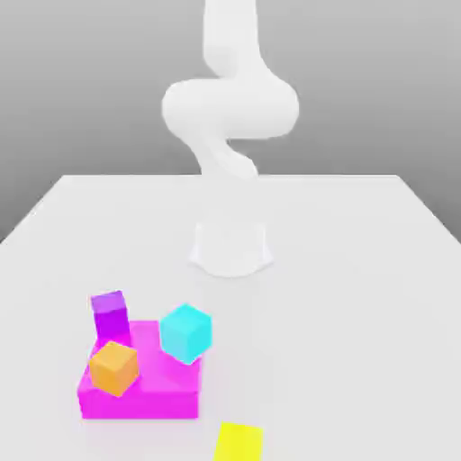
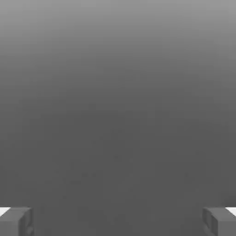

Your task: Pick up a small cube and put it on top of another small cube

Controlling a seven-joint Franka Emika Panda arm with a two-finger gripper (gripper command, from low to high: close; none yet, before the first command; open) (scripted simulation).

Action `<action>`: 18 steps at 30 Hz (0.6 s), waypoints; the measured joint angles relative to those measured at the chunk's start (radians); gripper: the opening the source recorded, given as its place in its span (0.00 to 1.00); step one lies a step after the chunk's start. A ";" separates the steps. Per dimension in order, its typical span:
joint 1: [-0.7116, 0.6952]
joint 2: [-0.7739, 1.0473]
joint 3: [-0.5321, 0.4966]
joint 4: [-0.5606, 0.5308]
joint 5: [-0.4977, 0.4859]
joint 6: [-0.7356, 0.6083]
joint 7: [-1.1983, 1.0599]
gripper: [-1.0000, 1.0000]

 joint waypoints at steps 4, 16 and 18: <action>-0.016 0.151 0.018 -0.010 -0.012 0.051 0.034 0.50; -0.039 0.586 0.045 -0.039 -0.050 0.197 0.134 0.50; -0.039 0.659 0.046 -0.044 -0.053 0.222 0.149 0.50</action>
